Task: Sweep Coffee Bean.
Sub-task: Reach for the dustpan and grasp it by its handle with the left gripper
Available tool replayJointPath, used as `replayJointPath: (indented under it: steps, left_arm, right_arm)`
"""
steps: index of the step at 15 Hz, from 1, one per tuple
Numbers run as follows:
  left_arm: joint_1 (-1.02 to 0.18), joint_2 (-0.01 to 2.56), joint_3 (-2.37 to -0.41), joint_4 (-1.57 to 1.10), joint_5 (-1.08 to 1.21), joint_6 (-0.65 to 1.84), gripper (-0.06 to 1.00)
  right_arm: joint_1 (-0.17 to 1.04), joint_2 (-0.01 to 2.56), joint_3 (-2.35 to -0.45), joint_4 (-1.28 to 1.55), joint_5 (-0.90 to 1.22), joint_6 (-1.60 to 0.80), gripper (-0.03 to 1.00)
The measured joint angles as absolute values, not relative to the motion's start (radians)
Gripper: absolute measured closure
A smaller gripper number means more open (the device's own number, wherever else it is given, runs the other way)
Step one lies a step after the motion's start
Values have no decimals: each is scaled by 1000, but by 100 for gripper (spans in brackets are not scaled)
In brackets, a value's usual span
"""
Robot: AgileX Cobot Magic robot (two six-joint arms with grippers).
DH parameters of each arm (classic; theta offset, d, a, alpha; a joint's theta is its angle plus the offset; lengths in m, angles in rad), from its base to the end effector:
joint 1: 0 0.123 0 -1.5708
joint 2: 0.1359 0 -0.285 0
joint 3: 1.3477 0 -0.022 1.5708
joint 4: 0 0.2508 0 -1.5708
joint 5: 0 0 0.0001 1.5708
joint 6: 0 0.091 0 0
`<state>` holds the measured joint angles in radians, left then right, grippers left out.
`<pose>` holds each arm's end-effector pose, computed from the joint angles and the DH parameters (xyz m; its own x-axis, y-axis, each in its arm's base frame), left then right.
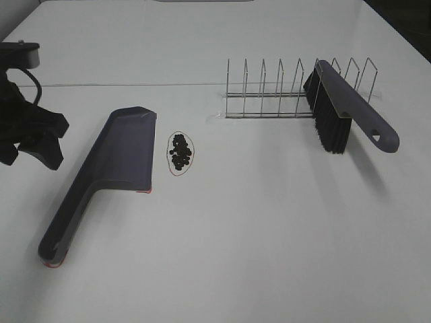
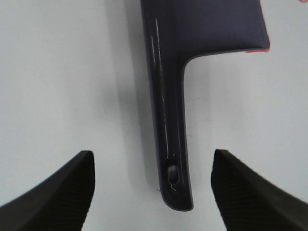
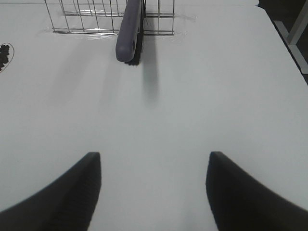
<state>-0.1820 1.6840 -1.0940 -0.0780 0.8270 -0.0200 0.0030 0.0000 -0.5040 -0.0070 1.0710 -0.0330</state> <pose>0.3161 -0.0635 0.2094 -0.9663 0.1039 -0.2354 0.1242 0.9896 -0.0730 -0.0057 -0.0006 0.2776 -0.4614 -0.0377 -0.8864 -0.0143 0.9993 -0.0351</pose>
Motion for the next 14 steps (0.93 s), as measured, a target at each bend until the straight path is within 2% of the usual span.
replayJointPath:
  steps: [5, 14]
  left_arm:
    - [-257, 1809, -1094, -47, 760, -135, 29]
    - [-258, 1919, -1094, -15, 673, -171, 29]
  right_arm:
    - [3, 0, -504, -7, 1071, -33, 36]
    - [3, 0, -504, -7, 1071, -33, 36]
